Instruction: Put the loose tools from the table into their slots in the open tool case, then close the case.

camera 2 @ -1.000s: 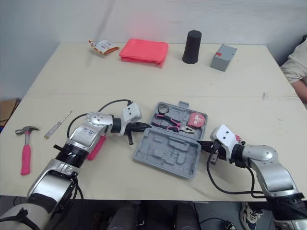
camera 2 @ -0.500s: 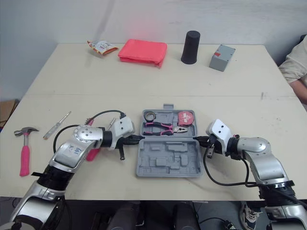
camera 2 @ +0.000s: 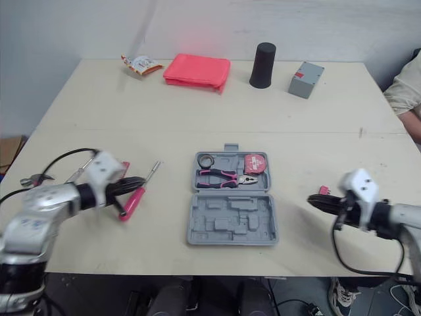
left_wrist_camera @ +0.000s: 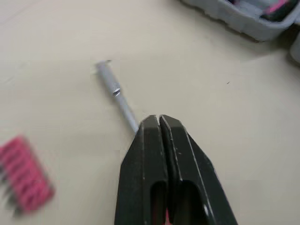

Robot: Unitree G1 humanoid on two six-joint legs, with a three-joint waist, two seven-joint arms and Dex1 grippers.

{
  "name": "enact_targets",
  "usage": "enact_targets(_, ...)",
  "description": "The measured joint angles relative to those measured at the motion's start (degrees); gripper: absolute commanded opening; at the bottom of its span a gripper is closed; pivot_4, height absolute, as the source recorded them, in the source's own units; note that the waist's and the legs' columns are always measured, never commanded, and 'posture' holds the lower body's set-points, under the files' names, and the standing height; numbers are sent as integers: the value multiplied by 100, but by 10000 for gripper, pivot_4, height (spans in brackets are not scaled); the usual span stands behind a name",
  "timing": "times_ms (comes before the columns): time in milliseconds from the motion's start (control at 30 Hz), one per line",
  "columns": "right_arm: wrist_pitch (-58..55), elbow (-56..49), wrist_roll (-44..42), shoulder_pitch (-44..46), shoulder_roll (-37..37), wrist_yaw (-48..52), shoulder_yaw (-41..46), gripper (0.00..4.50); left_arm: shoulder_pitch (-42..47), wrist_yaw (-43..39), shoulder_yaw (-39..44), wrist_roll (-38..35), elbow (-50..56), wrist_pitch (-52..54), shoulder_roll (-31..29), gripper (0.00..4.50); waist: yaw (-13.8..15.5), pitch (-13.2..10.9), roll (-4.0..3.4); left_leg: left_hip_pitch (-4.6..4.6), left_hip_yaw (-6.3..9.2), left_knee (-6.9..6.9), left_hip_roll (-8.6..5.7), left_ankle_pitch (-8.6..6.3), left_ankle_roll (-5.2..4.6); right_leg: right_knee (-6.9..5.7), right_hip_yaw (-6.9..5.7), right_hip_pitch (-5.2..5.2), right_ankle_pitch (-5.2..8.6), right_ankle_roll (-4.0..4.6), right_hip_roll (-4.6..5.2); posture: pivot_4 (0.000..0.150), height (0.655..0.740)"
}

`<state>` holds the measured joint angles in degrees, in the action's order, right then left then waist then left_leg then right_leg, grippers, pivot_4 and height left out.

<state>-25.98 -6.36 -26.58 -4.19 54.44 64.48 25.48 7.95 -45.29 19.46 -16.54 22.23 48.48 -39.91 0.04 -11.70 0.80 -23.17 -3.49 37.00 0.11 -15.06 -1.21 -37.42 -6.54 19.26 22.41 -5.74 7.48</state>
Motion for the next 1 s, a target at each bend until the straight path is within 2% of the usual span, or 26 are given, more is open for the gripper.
enact_targets(100,-223,286,-171,-436,242,200,826,29579,-855,-70,1622,-602,346,928,-8,0,-6,0,0,9,0,-2,1,-3,-1,7,-1,-8,0,0,-1,1500,7361)
enact_targets(167,-315,497,-250,-613,336,316,1217,40075,-1903,-258,2296,-532,396,667,-232,0,-20,0,0,22,-8,-7,3,-10,-4,12,4,-16,0,1,-2,1500,7361)
enact_targets(200,-298,682,-243,-691,366,365,1353,44836,-2328,-345,2600,-497,332,498,-223,2543,-12,0,0,30,-9,-7,5,-26,-5,20,3,-27,0,1,-2,1500,7361)
enact_targets(267,-199,1143,-149,-810,488,461,1493,45000,-2874,-515,3234,-494,-168,99,-173,8557,3,0,-1,40,-7,-6,14,-65,-34,40,1,-41,-4,7,-3,1500,7361)
enact_targets(367,19,1726,-5,-782,660,511,1598,45000,-3533,-894,3906,-479,-876,-609,-215,22827,34,-1,-4,43,-3,-4,17,-104,-7,68,2,-52,-8,7,2,1500,7361)
enact_targets(433,147,2024,56,-741,746,549,1602,45000,-3725,-1143,4137,-525,-1317,-1010,-329,31274,63,-2,-9,42,-3,-6,21,-111,-2,91,2,-54,-13,9,2,1500,7361)
enact_targets(500,270,2298,90,-652,826,596,1602,45000,-3745,-1202,4420,-562,-1964,-1355,-546,41549,73,-3,-12,40,-5,-11,25,-118,1,99,3,-51,-14,10,2,1500,7361)
enact_targets(533,346,2418,106,-618,857,616,1602,45000,-3751,-1201,4582,-567,-2265,-1500,-653,44248,68,-2,-14,39,-6,-12,26,-124,3,103,3,-50,-13,10,2,1500,7361)
enact_targets(767,598,2762,191,-444,929,734,1571,45000,-3755,-1140,4894,-622,-3261,-1967,-1015,44248,-19,2,-29,42,-24,-65,24,-113,-35,144,2,-51,-15,7,0,1500,7361)
enact_targets(900,713,2818,197,-378,929,795,1566,45000,-3489,-817,4880,-833,-3106,-1641,-1038,44248,-31,2,-29,46,-29,-77,23,-99,-17,145,0,-51,-15,6,-3,1500,7361)
enact_targets(1000,642,2578,118,-288,856,788,1545,45000,-3287,-492,4663,-956,-2529,-1338,-964,44248,-29,2,-29,62,-34,-78,23,-96,-23,144,5,-64,-17,3,-3,1500,7361)
